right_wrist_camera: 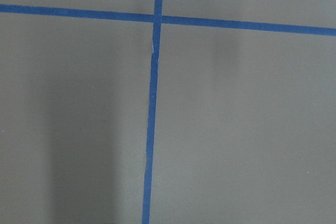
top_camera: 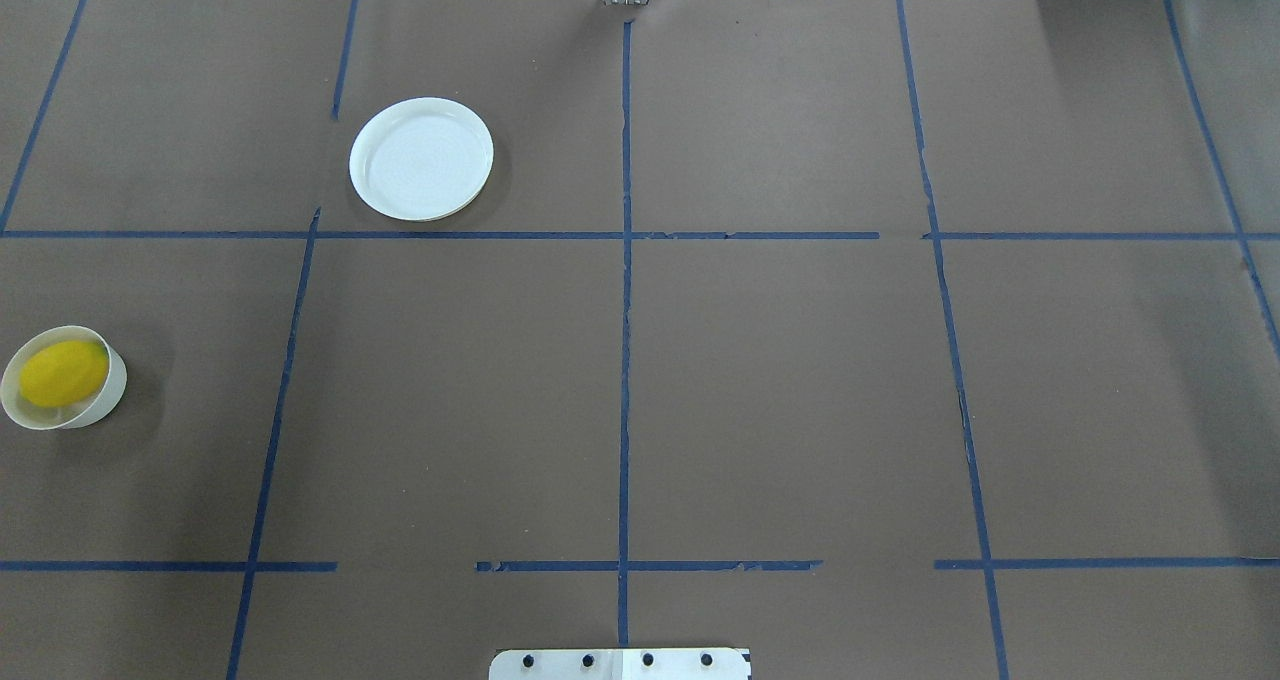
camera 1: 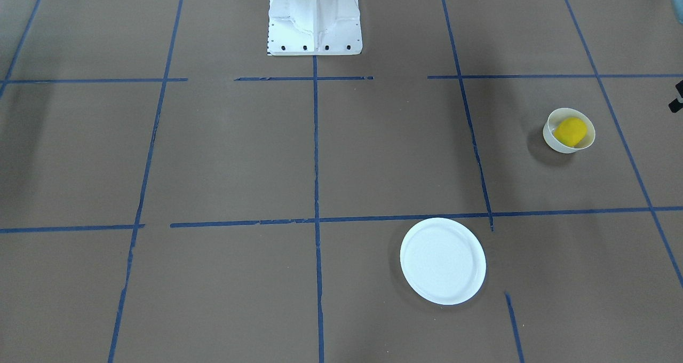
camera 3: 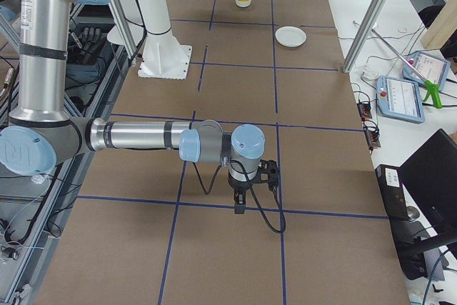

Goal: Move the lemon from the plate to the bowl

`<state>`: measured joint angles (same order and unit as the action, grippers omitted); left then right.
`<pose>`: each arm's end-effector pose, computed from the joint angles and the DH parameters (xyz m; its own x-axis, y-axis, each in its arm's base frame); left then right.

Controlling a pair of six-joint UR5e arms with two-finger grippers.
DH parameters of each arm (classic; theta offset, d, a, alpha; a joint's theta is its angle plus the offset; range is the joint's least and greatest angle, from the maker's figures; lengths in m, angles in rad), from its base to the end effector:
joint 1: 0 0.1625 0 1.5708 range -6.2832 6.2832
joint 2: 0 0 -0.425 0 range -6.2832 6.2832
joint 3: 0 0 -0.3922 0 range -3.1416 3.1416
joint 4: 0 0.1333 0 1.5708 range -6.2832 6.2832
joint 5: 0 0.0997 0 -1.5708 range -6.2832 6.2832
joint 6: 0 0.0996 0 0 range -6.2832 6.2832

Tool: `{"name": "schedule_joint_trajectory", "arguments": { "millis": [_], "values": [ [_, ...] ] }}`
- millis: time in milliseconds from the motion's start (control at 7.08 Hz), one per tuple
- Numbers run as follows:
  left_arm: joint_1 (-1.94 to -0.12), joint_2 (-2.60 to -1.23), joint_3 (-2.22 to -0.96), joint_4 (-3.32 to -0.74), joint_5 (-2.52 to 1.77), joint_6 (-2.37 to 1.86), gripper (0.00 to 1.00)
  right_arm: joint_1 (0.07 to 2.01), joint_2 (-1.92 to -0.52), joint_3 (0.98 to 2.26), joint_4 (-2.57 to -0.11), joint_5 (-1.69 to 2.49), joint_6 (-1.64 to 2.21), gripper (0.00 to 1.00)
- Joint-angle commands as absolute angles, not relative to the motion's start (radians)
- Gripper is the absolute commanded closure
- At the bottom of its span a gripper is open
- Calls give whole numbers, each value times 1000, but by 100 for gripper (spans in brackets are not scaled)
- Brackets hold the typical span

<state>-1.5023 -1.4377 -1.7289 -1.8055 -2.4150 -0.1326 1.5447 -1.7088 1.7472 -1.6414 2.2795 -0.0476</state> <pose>-0.0280 -0.4520 0.6123 0.6527 0.1074 -0.7500 0.0203 0.9871 0.1590 0.0572 -0.4323 0.6472 0.7574 -0.0464 0.6513 0.0622 0.9981 -0.0012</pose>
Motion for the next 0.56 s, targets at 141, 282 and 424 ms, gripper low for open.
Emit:
{"name": "schedule_joint_trajectory", "arguments": {
  "millis": [141,282,424],
  "values": [
    [-1582,-1437,-1697,-1706,-2436,-40,0,1545,-1709,1747,-1641,2279,-48,0],
    [-1603,-1437,-1684,-1692,-2433,38,0,1545,-1709,1747,-1641,2279,-48,0],
    [-1615,-1437,-1690,-1675,-2395,43,0,1545,-1709,1747,-1641,2279,-48,0]
  ]
}}
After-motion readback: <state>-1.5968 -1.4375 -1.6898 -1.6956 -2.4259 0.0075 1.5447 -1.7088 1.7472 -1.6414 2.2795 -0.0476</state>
